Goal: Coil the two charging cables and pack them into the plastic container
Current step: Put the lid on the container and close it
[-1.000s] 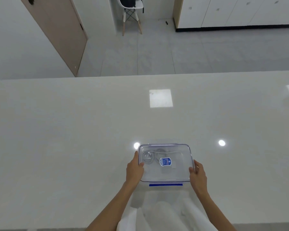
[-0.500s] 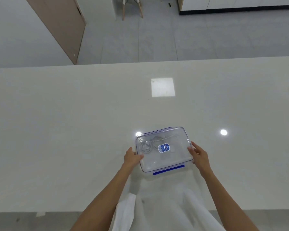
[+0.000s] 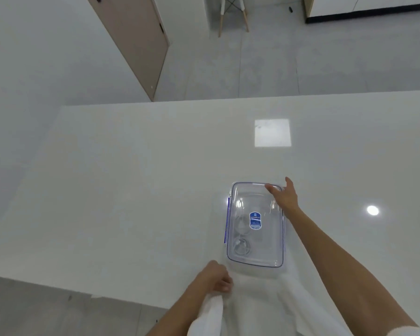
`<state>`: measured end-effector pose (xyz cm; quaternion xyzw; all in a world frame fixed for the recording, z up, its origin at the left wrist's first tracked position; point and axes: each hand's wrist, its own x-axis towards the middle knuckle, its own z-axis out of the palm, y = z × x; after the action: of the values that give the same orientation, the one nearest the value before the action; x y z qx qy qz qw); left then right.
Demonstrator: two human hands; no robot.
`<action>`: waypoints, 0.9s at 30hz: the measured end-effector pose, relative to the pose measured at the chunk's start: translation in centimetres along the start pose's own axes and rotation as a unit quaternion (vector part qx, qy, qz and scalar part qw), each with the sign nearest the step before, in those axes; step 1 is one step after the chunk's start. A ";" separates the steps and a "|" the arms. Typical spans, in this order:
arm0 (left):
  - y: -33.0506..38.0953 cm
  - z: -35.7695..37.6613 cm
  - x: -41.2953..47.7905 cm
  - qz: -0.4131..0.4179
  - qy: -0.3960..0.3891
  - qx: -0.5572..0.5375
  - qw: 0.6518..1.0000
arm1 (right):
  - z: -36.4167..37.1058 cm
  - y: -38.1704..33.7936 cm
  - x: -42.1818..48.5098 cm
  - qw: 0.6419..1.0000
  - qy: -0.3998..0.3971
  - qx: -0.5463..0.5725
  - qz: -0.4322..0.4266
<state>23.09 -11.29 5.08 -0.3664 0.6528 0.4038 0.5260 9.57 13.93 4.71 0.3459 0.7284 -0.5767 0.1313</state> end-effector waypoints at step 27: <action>9.0 1.7 0.3 0.285 0.293 0.103 0.907 | -1.5 7.7 -7.9 0.979 -0.068 0.125 0.145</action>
<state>15.59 -6.13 5.81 -0.2100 0.8923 0.3412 0.2079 20.68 13.26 4.02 0.4213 0.5824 -0.6600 0.2185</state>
